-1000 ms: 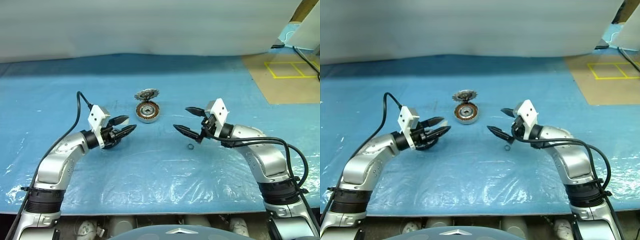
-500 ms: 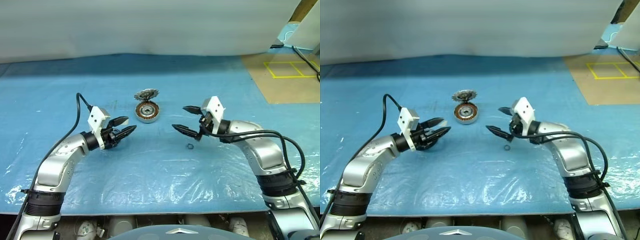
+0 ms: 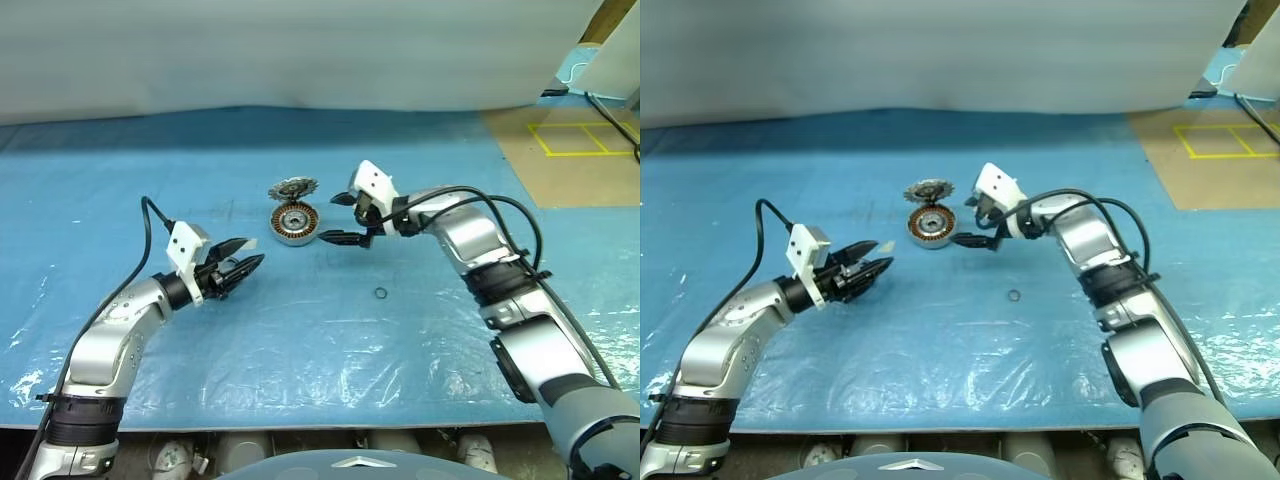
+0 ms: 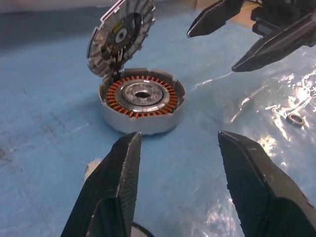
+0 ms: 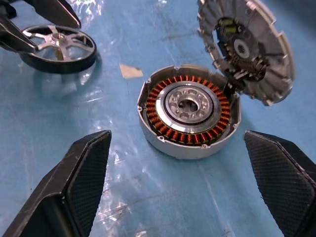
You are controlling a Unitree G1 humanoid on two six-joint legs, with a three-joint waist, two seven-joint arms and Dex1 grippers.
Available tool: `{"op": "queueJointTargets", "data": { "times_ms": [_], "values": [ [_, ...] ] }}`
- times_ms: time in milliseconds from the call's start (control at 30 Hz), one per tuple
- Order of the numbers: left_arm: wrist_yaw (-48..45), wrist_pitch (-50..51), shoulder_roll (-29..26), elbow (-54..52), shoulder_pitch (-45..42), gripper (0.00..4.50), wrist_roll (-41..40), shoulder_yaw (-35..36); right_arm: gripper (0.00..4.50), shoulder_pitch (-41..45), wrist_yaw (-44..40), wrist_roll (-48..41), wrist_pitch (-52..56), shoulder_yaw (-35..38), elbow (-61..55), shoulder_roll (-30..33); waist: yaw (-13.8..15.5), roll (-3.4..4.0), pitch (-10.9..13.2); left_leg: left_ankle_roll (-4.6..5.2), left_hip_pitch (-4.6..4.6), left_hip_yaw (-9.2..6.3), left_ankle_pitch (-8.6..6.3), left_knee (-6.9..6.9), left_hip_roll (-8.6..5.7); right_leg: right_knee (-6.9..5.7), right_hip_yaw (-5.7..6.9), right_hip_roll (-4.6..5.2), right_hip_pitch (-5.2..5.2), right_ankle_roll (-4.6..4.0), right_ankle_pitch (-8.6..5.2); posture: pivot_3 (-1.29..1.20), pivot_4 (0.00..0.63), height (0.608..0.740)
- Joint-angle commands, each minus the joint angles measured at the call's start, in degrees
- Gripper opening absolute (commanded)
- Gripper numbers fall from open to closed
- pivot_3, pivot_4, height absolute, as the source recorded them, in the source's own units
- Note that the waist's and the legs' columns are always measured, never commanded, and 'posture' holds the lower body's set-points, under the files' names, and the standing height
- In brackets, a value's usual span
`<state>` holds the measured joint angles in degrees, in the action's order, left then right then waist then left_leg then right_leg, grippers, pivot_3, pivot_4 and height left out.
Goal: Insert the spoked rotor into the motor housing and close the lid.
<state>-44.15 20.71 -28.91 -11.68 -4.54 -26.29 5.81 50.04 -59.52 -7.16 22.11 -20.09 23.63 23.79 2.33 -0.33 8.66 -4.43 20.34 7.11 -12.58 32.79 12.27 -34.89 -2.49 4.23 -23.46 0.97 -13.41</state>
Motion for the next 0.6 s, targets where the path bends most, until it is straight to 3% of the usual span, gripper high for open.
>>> {"op": "queueJointTargets", "data": {
  "times_ms": [33,200,600],
  "values": [
    [0.8,-0.7,-0.9,-1.8,0.6,2.58,-0.3,2.4,4.5,5.1,-0.9,3.4,-7.7,-1.0,8.6,-2.9,0.0,0.0,0.0,0.01,0.0,0.0,0.0,0.02,0.03,-0.03,0.04,0.0,-0.01,-0.09,-0.04,0.0,0.15,0.74],
    [0.9,-0.8,-2.4,-2.6,3.4,2.58,-0.6,4.6,4.5,10.8,-1.6,8.1,-17.2,-2.5,20.8,-8.7,-0.1,-0.01,0.0,0.02,0.45,0.0,0.01,0.34,0.18,-0.36,0.14,-0.03,-0.46,-0.29,-0.09,0.0,0.15,0.74],
    [2.9,-0.5,-1.9,-5.5,6.2,2.58,-1.0,5.0,4.5,13.6,0.5,15.5,-27.2,-3.2,32.8,-15.5,0.0,-0.01,0.0,0.01,0.87,0.01,0.12,0.66,0.55,-0.89,0.51,-0.05,-0.8,-0.56,-0.24,0.0,0.15,0.74]
  ]
}}
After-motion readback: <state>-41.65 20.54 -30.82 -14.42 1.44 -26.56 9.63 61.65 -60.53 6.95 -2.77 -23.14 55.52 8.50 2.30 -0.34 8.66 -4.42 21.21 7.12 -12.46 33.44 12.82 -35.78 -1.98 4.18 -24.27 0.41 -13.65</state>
